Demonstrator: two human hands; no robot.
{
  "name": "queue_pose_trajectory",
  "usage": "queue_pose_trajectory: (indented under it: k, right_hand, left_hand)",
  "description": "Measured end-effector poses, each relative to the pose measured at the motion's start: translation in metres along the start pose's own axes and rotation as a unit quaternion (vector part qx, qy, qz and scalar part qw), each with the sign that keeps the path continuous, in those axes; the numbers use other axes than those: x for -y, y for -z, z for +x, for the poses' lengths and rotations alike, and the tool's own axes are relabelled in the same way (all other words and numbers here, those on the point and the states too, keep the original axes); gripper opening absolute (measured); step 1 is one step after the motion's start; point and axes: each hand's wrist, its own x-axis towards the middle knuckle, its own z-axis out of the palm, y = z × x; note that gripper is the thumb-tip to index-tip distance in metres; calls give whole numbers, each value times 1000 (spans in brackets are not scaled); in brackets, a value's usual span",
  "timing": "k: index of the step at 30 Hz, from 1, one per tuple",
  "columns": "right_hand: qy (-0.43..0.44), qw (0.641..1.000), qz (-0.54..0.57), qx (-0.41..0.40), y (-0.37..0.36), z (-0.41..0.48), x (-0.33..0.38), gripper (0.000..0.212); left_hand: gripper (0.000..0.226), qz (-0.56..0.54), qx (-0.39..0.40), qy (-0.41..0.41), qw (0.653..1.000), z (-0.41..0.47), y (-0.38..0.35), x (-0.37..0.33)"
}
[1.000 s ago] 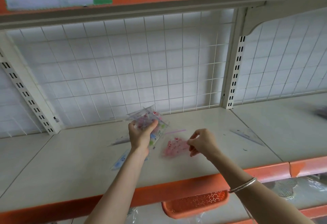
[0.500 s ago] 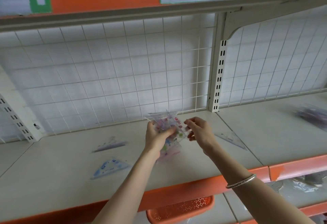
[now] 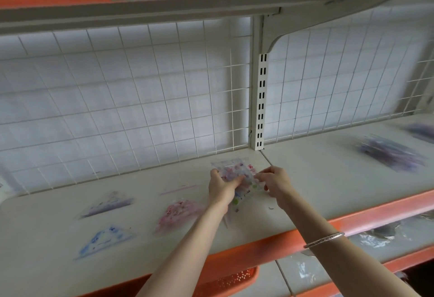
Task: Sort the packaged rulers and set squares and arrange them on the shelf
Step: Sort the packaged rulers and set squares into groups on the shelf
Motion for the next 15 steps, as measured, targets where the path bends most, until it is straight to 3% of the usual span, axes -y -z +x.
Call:
queue_pose_trajectory:
  k: [4,9,15]
  right_hand:
    - [12,998,-42,-39,5,4,0,18]
    - [35,994,-37,-94,16,9,3,9]
    - [62,986,16,-156,22,15,-1,7]
  left_hand:
    - [52,105,-12,-39,994,0,-8,0]
    - [62,293,-3,-56,955,0,-12,-1]
    - [70,365,-19,-51,930,1,-10,-3]
